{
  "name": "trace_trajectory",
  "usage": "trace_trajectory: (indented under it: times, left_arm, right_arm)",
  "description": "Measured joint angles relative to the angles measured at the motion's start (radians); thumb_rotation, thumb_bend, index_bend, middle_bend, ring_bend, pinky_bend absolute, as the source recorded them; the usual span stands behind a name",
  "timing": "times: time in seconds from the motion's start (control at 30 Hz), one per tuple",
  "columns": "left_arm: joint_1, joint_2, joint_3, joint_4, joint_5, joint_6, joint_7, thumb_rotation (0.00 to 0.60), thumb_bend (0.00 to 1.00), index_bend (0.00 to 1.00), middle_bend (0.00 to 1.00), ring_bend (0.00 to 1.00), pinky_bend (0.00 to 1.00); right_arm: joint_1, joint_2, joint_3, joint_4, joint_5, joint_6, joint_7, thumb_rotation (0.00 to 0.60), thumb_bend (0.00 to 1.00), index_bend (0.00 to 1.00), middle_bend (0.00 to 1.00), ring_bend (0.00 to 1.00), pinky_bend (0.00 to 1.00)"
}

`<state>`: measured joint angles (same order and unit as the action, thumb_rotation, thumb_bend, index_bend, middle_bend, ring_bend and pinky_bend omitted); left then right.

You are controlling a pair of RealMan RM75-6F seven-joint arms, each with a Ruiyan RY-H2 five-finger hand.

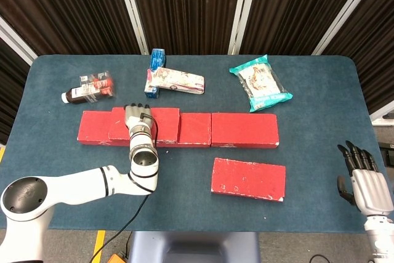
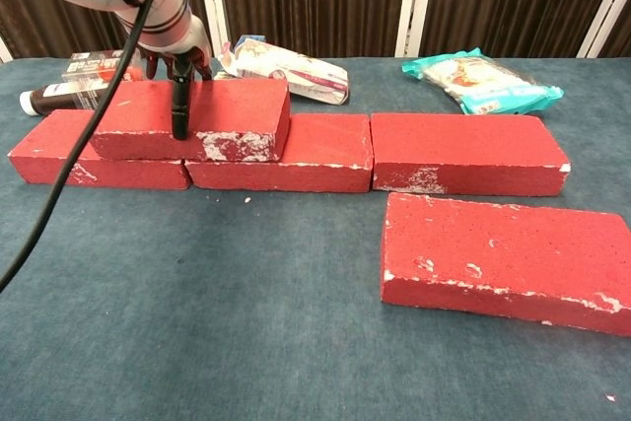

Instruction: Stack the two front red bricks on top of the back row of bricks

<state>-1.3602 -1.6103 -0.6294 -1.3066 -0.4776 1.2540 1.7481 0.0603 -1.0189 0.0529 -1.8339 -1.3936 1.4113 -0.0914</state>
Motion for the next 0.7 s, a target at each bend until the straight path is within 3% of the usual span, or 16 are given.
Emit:
trace_trajectory:
  times: [0.7]
  left_arm:
    - [0.001,-0.011,-0.008,0.018,0.001,0.012,0.023,0.600,0.21,0.00,0.00,0.00,0.12]
  right_arm:
    - [0.000,0.001,0.001,-0.005,0.007,-0.001,-0.007,0.600,0.65,0.16,0.02,0.00,0.00]
